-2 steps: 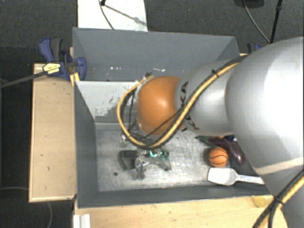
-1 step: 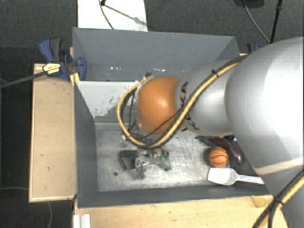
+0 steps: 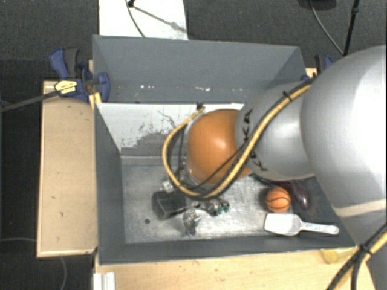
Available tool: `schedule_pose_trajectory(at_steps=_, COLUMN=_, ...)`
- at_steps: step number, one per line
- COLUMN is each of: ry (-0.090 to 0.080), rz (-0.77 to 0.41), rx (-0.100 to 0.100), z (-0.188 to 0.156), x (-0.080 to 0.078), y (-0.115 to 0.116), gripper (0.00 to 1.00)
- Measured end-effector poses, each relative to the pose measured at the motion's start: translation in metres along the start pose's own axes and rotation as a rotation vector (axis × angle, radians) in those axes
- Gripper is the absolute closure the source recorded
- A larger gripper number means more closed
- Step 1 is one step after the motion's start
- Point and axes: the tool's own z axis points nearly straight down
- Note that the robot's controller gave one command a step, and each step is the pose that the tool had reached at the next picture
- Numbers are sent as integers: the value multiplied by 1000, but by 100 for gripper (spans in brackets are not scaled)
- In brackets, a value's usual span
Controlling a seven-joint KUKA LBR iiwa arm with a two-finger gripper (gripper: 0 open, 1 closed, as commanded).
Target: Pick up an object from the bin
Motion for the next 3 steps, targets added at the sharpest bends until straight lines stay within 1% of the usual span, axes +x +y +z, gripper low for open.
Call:
schedule_pose_trajectory(at_steps=1, ry=18, rz=-50, rx=4, z=0, x=12, y=-6, gripper=100)
schedule_pose_trajectory(at_steps=2, ry=16, rz=-64, rx=3, z=0, x=2, y=-2, gripper=100)
schedule_pose_trajectory(at_steps=3, ry=14, rz=-36, rx=1, z=-153, x=0, y=-1, gripper=100)
